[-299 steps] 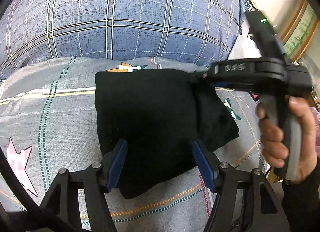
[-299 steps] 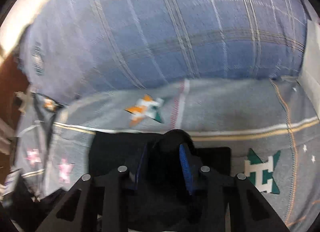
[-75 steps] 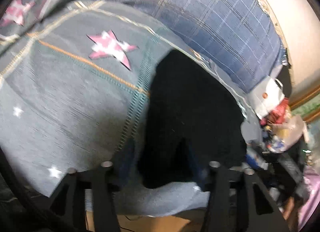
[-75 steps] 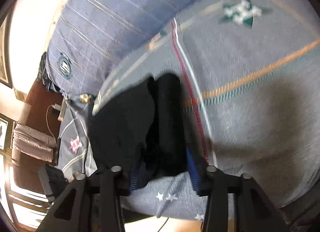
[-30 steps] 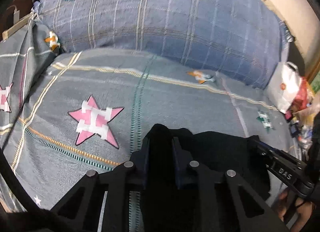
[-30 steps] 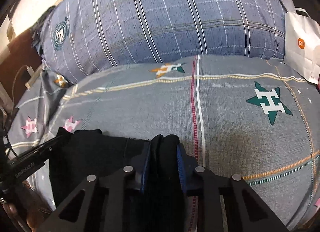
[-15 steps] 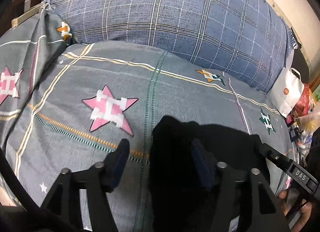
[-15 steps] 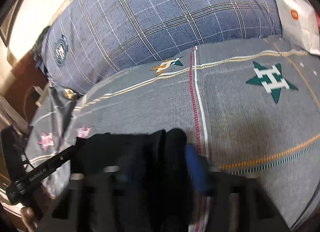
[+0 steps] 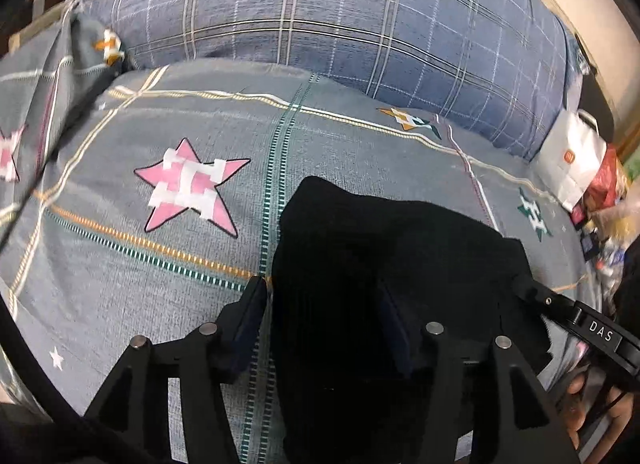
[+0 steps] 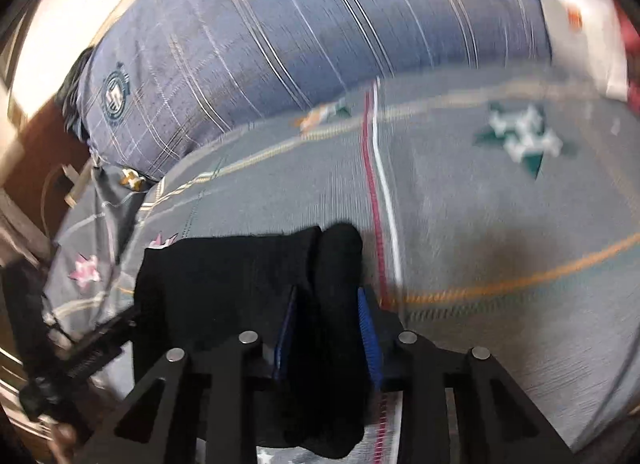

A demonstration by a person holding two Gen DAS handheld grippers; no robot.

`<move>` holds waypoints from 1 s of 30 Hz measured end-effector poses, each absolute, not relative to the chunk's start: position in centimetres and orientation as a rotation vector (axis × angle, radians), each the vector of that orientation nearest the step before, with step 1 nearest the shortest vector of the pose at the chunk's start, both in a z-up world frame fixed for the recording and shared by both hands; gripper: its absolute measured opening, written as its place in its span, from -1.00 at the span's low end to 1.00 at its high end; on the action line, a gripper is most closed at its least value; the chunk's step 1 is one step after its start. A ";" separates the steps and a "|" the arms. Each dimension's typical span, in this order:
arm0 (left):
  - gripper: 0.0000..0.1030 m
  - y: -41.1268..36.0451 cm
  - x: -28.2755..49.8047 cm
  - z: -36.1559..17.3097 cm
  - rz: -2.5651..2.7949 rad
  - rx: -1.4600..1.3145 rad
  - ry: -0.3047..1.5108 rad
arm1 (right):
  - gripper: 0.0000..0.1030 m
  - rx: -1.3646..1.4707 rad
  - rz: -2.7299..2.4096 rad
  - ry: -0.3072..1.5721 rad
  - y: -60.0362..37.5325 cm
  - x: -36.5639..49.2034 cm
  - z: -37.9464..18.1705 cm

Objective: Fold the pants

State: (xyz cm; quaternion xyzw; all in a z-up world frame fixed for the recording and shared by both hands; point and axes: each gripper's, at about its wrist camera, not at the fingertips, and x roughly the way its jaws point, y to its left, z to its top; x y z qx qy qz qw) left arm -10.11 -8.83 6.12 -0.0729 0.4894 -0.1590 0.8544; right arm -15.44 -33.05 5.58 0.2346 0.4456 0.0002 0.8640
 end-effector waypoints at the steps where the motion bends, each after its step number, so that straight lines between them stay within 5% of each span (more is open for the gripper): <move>1: 0.13 -8.6 -10.3 6.5 -0.336 -0.158 1.024 | -0.34 0.534 0.009 0.928 -33.5 -15.5 5.5; 8: 0.25 -7.1 -12.4 7.0 -0.323 -0.198 1.035 | -0.33 0.569 0.123 0.761 -33.5 -18.9 9.4; 15: 0.25 -8.2 -14.1 5.5 -0.318 -0.168 1.081 | -0.33 0.527 0.098 0.891 -31.7 -19.3 6.4; 18: 0.26 -8.6 -14.4 5.5 -0.314 -0.148 1.073 | -0.72 0.485 0.091 0.908 -31.0 -19.0 6.2; 30: 0.40 -8.0 -14.2 5.4 -0.308 -0.160 1.085 | -0.82 0.440 0.000 0.917 -32.0 -20.3 6.3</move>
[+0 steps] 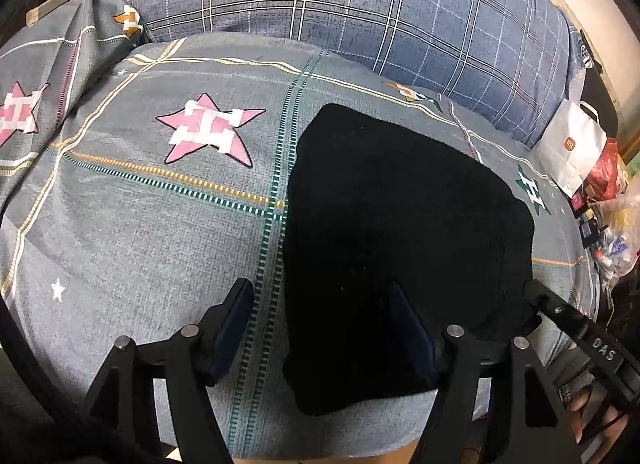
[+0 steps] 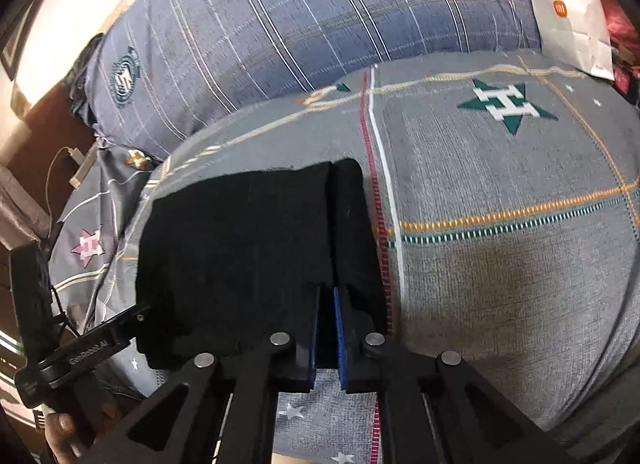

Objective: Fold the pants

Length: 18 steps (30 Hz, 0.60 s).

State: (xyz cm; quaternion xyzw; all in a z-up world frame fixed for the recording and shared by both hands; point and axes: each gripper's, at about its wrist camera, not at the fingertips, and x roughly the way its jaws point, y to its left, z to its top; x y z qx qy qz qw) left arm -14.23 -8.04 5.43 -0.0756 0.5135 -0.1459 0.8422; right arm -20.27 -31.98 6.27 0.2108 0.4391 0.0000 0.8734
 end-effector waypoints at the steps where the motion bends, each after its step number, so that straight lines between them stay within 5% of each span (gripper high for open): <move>1: 0.39 -7.7 -14.6 5.8 -0.310 -0.174 1.080 | -0.83 0.461 0.011 0.898 -32.2 -20.7 6.6; 6: 0.39 -6.0 -17.0 5.9 -0.323 -0.259 1.066 | -0.66 0.486 0.079 0.786 -31.9 -22.9 8.8; 8: 0.39 -5.9 -17.3 5.6 -0.335 -0.270 1.077 | -0.19 0.475 0.074 0.819 -31.3 -22.7 8.3; 10: 0.38 -6.3 -17.2 5.4 -0.347 -0.256 1.089 | 0.07 0.470 0.044 0.850 -31.0 -22.7 7.3; 18: 0.07 -7.5 -17.4 5.1 -0.364 -0.213 1.085 | 0.09 0.442 -0.052 0.850 -31.6 -22.6 7.0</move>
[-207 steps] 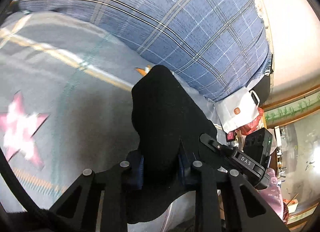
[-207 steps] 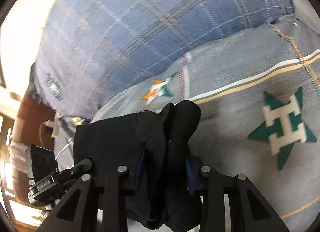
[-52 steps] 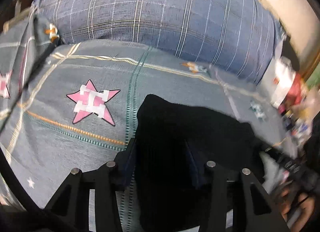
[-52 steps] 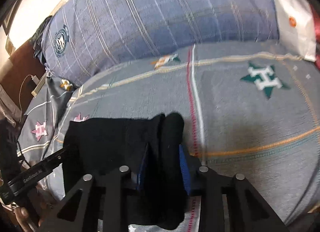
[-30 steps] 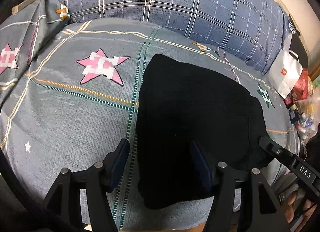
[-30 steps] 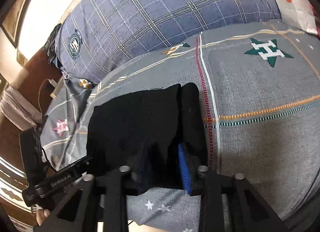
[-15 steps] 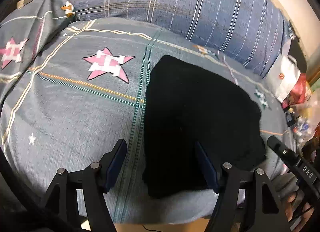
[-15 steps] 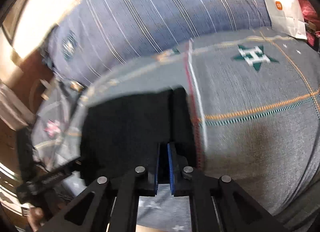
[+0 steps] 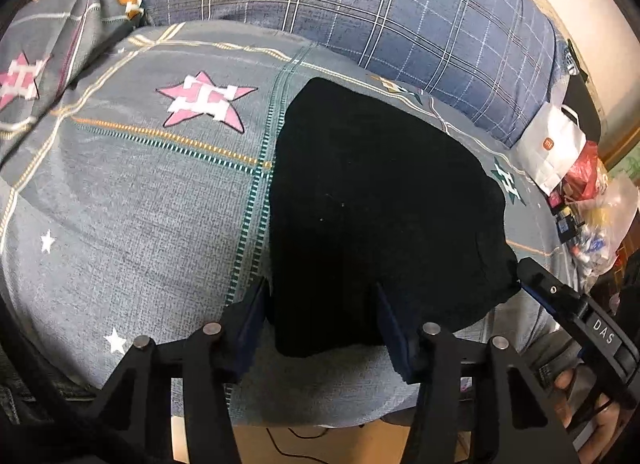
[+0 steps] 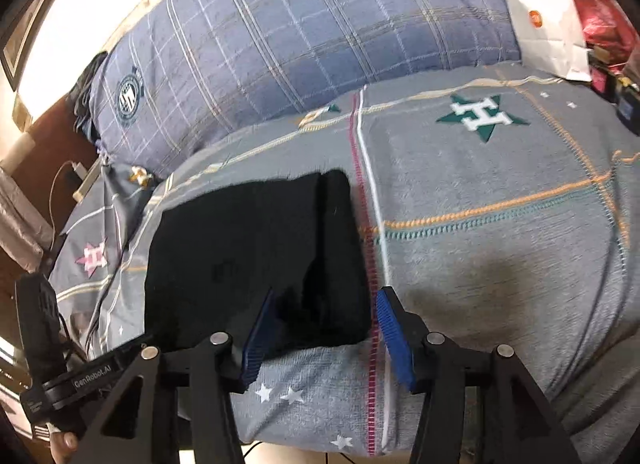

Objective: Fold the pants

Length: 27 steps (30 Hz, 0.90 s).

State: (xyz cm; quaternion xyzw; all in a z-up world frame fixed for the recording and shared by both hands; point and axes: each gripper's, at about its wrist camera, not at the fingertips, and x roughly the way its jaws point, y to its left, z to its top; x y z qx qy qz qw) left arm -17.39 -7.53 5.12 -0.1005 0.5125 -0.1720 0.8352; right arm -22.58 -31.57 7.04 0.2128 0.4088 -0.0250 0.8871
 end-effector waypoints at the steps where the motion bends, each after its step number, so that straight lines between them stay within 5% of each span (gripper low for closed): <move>1: 0.06 -7.6 -17.3 5.1 -0.363 -0.208 1.086 | 0.16 0.450 -0.045 0.858 -31.6 -22.4 6.9; 6: -0.17 -8.2 -17.5 5.2 -0.365 -0.192 1.073 | 0.14 0.422 -0.057 0.962 -30.9 -21.7 4.9; 8: -0.30 -8.4 -17.7 6.0 -0.368 -0.175 1.036 | -0.26 0.406 -0.036 0.945 -30.5 -21.8 5.5; 10: -0.30 -8.5 -17.6 6.0 -0.362 -0.177 1.035 | -0.32 0.366 -0.034 0.913 -30.0 -22.3 6.5; 27: -0.28 -9.8 -17.3 5.0 -0.338 -0.126 1.048 | -0.28 0.413 -0.041 0.944 -30.6 -22.3 5.0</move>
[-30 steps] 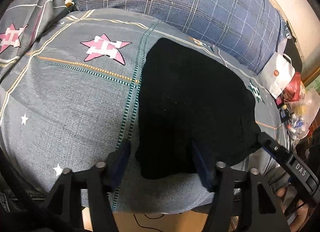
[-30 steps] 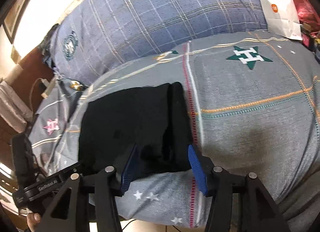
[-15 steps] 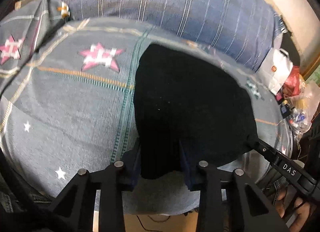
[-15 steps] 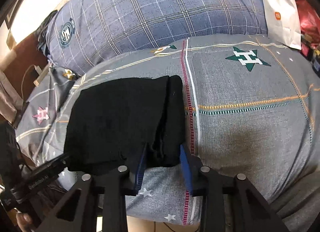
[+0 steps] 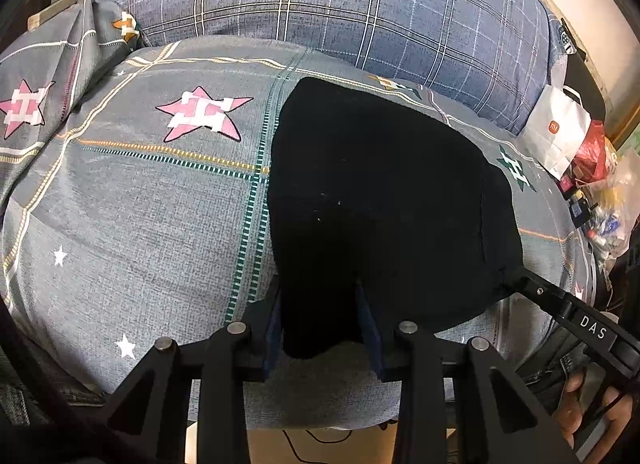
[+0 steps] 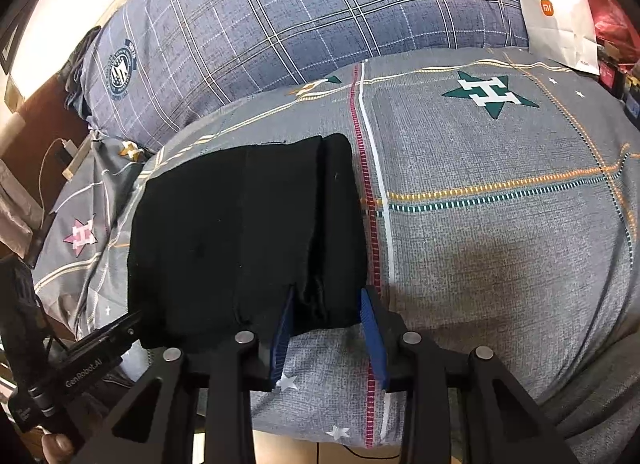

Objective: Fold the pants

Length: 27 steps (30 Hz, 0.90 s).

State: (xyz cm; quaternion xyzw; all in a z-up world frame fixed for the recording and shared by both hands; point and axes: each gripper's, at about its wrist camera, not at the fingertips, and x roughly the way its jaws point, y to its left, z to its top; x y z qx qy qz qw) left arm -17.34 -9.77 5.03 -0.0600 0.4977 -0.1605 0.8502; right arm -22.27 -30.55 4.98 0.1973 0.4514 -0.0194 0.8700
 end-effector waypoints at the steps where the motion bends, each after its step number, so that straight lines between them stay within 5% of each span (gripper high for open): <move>1: -0.28 -9.9 -17.3 5.0 -0.338 -0.124 1.047 | -0.28 0.415 -0.041 0.943 -30.5 -22.3 5.0; 11: -0.25 -7.1 -16.4 7.3 -0.336 -0.227 1.061 | -0.24 0.490 -0.019 0.844 -31.8 -23.2 6.5; 12: -0.22 -7.0 -15.7 7.8 -0.336 -0.242 1.066 | -0.17 0.509 -0.002 0.825 -32.2 -23.1 7.2; 14: 0.09 -7.3 -14.1 9.3 -0.337 -0.229 1.058 | 0.41 0.536 0.024 0.823 -32.7 -22.2 8.1; 19: 0.27 -8.2 -8.6 11.3 -0.341 -0.217 1.046 | 0.41 0.581 0.064 0.884 -34.8 -16.2 9.2; 25: 0.27 -7.0 -6.2 5.8 -0.380 -0.406 1.173 | 0.40 0.705 0.109 0.984 -36.1 -12.0 4.2; 27: 0.12 -7.2 -6.7 5.3 -0.375 -0.424 1.174 | 0.31 0.735 0.100 1.003 -36.2 -12.3 2.9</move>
